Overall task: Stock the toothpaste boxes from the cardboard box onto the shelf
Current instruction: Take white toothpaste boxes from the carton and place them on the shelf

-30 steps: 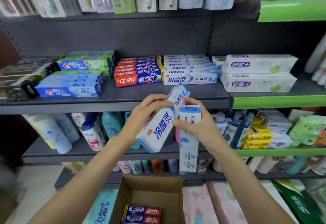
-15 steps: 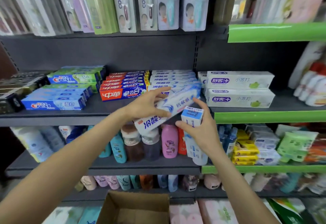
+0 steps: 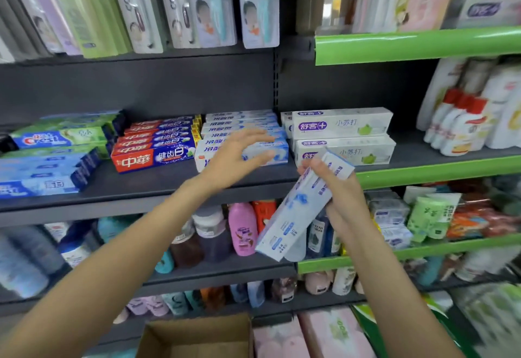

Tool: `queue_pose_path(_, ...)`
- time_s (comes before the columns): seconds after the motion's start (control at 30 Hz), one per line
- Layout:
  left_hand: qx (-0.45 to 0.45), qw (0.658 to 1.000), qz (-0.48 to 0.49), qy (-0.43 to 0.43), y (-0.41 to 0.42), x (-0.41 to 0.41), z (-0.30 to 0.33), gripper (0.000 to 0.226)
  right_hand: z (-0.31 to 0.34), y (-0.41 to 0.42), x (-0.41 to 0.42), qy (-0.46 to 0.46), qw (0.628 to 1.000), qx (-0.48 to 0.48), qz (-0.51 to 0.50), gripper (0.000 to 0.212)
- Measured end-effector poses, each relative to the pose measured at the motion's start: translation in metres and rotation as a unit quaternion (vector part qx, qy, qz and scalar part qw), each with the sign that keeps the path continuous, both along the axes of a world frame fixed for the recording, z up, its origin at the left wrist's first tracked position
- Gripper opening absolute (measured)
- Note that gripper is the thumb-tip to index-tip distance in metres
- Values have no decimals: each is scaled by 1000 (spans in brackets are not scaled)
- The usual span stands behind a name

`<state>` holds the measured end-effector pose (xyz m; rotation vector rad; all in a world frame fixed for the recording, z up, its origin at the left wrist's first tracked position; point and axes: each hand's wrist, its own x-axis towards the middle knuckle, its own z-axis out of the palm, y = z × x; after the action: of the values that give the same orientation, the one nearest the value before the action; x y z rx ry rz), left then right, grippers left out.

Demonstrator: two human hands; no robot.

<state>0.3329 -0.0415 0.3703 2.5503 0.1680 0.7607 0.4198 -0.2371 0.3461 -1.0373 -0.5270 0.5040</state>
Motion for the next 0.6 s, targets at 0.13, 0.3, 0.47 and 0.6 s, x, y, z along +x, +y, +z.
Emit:
queue_pose_path(0.13, -236, 934, -154, 220, -47, -25, -4, 79, 6, 3, -4, 22, 990, 114, 80, 73)
queue_pose_path(0.3, -325, 894, -183, 250, -42, -51, -10, 50, 11, 10, -15, 6, 982, 152, 112, 80)
queue_pose_path(0.47, -383, 921, -11, 75, -47, -56, -21, 46, -5, 16, -25, -107, 993, -58, -6, 70)
queue_pose_path(0.6, -296, 940, 170, -17, -46, -49, -19, 55, -28, 21, -48, -306, 939, -155, 25, 70)
